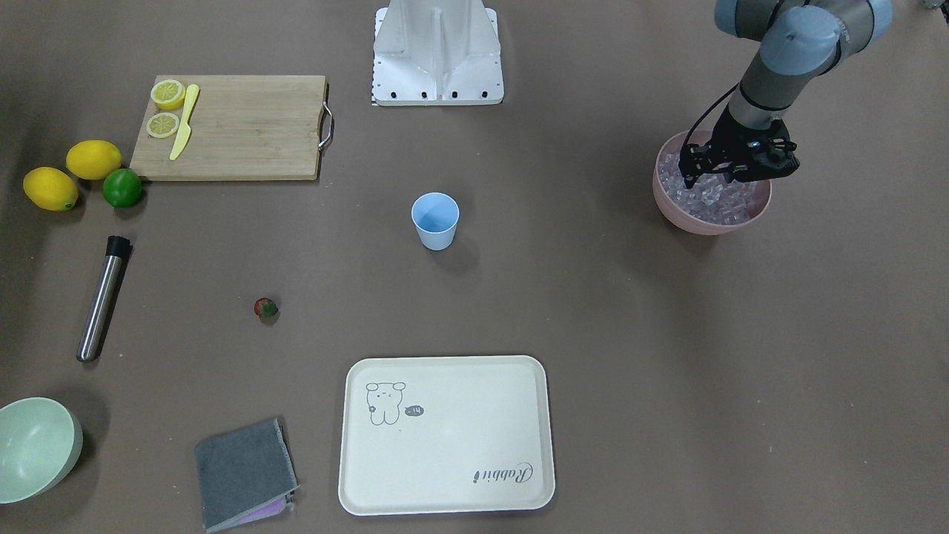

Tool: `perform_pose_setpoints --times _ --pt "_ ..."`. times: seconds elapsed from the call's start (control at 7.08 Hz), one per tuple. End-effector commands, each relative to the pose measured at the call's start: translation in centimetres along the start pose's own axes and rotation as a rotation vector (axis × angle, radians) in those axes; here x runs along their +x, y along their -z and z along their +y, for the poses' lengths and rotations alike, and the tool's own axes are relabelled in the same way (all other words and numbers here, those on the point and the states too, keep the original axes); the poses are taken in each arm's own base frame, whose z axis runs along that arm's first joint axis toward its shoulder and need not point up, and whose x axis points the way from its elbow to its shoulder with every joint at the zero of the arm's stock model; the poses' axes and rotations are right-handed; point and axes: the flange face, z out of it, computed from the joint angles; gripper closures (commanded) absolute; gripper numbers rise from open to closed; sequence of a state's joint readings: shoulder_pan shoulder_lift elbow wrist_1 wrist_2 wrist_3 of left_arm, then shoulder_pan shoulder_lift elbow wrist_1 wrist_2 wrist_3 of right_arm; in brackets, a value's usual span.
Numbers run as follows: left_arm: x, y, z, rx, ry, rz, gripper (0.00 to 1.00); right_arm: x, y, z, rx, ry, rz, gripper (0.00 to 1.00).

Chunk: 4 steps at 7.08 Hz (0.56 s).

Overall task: Mash ice and strawberries in cup
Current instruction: 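Lower the left gripper into the bowl and grasp an ice cube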

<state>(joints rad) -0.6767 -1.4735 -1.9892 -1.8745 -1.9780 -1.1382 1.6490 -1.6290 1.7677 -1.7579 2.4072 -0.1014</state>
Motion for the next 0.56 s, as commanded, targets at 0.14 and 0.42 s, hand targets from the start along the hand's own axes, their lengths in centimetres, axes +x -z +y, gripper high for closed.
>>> perform_pose_setpoints --times 0.14,0.42 --pt "-0.32 -0.26 -0.07 0.0 0.001 -0.008 0.27 0.03 -0.02 0.01 0.0 -0.001 0.0 0.0" --pt "-0.29 -0.41 -0.16 -0.001 0.002 -0.009 0.47 0.07 -0.07 0.08 -0.002 -0.002 0.0 0.0"
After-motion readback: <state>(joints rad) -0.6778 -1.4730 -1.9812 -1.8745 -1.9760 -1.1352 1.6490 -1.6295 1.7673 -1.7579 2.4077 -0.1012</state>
